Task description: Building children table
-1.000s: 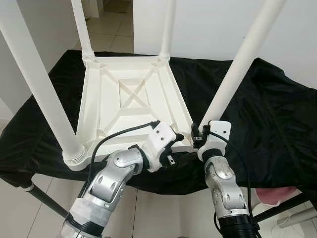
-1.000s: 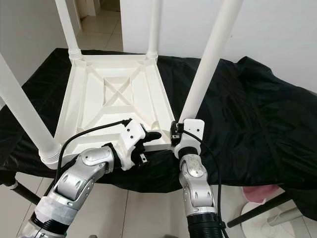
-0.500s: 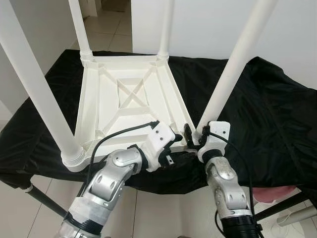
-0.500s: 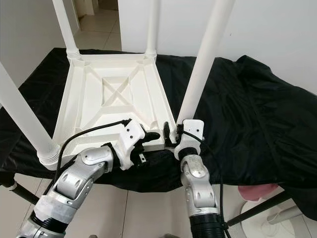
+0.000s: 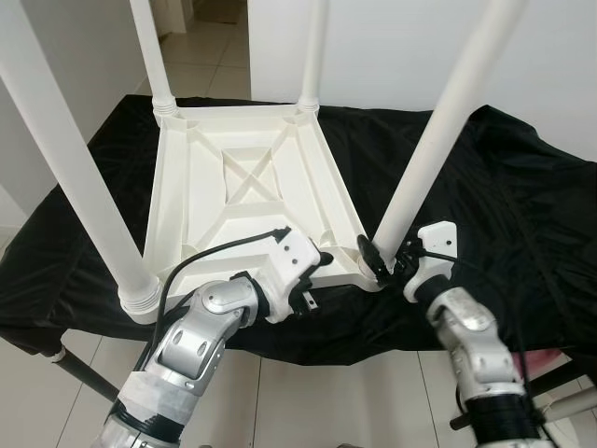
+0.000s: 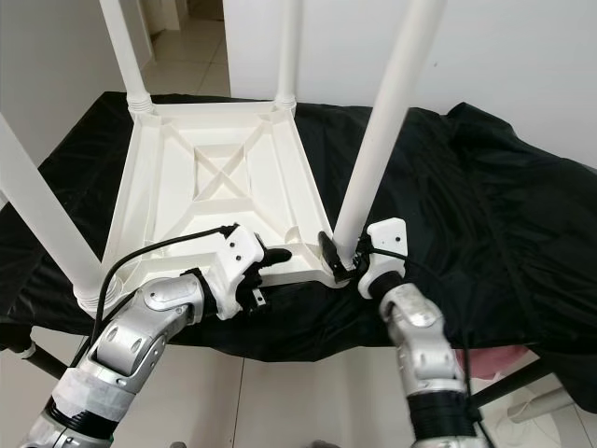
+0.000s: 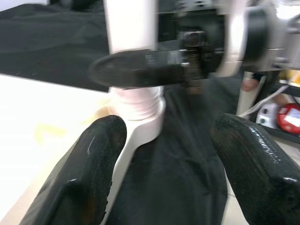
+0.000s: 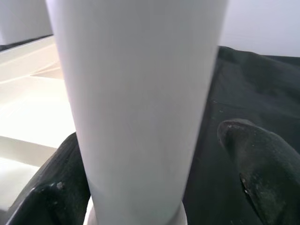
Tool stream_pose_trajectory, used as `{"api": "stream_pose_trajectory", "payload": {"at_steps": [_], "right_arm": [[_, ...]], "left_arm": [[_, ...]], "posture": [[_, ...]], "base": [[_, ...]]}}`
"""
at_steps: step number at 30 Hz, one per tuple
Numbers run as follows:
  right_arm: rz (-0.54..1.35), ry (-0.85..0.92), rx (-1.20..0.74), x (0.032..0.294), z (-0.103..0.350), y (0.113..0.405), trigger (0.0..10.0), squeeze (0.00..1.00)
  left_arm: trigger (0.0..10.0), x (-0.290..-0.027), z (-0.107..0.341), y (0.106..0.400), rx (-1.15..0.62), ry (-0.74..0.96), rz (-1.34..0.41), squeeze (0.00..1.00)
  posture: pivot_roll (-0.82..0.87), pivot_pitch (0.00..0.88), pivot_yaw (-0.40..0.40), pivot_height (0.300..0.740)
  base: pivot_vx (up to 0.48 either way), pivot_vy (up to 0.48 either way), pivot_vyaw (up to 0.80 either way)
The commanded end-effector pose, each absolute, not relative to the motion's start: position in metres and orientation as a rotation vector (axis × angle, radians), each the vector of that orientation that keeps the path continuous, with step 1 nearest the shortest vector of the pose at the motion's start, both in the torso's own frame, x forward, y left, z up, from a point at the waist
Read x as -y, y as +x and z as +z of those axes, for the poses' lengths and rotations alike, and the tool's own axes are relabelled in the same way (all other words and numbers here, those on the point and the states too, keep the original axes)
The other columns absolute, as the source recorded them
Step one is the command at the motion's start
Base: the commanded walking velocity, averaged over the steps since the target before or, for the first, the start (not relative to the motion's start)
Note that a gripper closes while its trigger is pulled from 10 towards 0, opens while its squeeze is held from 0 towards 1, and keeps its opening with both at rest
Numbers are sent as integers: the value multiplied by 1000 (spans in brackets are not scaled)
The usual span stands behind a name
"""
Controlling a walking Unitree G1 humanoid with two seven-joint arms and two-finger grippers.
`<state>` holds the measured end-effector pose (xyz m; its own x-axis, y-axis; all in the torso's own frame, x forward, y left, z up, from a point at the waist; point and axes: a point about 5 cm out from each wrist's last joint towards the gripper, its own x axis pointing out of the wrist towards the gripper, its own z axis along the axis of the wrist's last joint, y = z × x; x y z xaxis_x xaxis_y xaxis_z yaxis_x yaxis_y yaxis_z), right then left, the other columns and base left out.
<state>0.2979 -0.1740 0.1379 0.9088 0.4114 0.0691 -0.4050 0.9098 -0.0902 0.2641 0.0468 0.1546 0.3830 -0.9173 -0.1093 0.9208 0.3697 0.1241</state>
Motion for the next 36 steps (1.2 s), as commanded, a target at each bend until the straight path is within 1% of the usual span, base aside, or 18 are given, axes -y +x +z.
{"api": "stream_pose_trajectory", "payload": {"at_steps": [1, 3, 5, 6, 10, 11, 17, 26, 27, 33, 36], "right_arm": [[457, -72, 86, 175, 138, 299, 10000, 0], [546, -106, 51, 172, 133, 307, 10000, 0], [574, -117, 33, 170, 130, 310, 10000, 0], [602, -129, 14, 167, 127, 313, 6157, 0], [621, -133, 3, 165, 125, 314, 6157, 0], [640, -132, -10, 162, 122, 316, 0, 0], [680, -118, -50, 160, 112, 317, 0, 0], [706, -102, -43, 164, 109, 318, 0, 0], [706, -101, -43, 164, 108, 318, 10000, 0], [671, -93, -32, 163, 108, 310, 10000, 0], [576, -90, -10, 159, 107, 304, 10000, 0]], "left_arm": [[10000, -44, 153, 259, -39, 170, -1235, 0], [10000, -42, 151, 254, -51, 173, -1272, 0], [10000, -41, 150, 253, -56, 178, -1280, 0], [10000, -41, 149, 253, -57, 185, -1283, 0], [10000, -40, 149, 253, -58, 189, -1284, 0], [10000, -40, 150, 254, -54, 188, -1278, 0], [10000, -40, 151, 255, -49, 184, -1266, 0], [10000, -41, 151, 255, -52, 184, -1258, 0], [10000, -41, 151, 255, -53, 185, -1257, 0], [10000, -39, 150, 256, -50, 185, -1257, 0], [10000, -40, 149, 257, -54, 188, -1259, 0]], "posture": [[-53, 0, -15, 740], [-49, 0, -12, 740], [-49, 0, -12, 740], [-47, 0, -14, 740], [-47, 0, -14, 740], [-42, 0, -16, 740], [-36, 0, -22, 740], [-36, 0, -22, 740], [-40, 0, -21, 740], [-51, 0, -20, 740], [-63, 0, -12, 740]], "base": [[0, 0, 0], [0, 0, 0], [0, 0, 0], [0, 0, 0], [0, 0, 0], [0, 0, 0], [0, 0, 0], [0, 0, 0], [0, 0, 0], [0, 0, 0], [0, 0, 0]]}}
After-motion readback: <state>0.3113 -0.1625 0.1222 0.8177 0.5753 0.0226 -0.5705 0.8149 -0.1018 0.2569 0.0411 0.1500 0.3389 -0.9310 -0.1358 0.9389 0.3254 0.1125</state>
